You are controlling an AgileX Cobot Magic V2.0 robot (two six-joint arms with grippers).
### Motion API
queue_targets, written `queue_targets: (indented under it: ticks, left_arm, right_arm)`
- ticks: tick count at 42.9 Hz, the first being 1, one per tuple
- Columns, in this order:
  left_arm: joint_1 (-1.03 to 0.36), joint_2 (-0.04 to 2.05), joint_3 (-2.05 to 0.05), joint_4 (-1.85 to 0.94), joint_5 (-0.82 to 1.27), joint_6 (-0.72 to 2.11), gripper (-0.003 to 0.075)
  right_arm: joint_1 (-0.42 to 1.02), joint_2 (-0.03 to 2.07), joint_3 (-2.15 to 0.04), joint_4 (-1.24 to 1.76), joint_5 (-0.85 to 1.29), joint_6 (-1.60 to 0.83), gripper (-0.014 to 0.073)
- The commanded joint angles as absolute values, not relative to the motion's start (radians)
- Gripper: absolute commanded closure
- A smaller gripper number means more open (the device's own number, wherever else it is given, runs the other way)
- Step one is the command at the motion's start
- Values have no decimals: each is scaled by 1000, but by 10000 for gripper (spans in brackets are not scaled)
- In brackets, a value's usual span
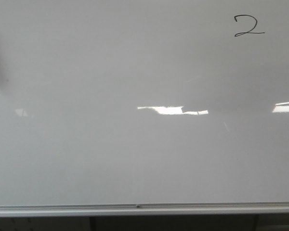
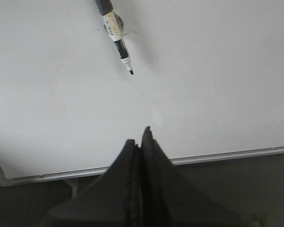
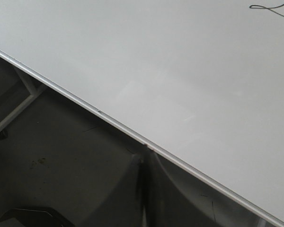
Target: Write number 2 on whiteboard
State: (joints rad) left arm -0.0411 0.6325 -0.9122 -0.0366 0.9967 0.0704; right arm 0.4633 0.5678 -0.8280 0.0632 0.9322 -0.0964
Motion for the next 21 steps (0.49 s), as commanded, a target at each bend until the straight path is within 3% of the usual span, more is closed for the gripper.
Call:
queue_targets:
  ticks: [1, 15, 21]
  left_arm:
    - [-40, 632, -938, -48, 936, 60, 741]
    - [-27, 533, -800, -28, 834, 62, 741]
    - [-27, 432, -640, -14, 635, 62, 741]
  right_arm:
    - [457, 569, -852, 56, 864, -100, 675]
    - [457, 569, -852, 56, 869, -100, 675]
    - [457, 569, -852, 56, 875, -100, 675]
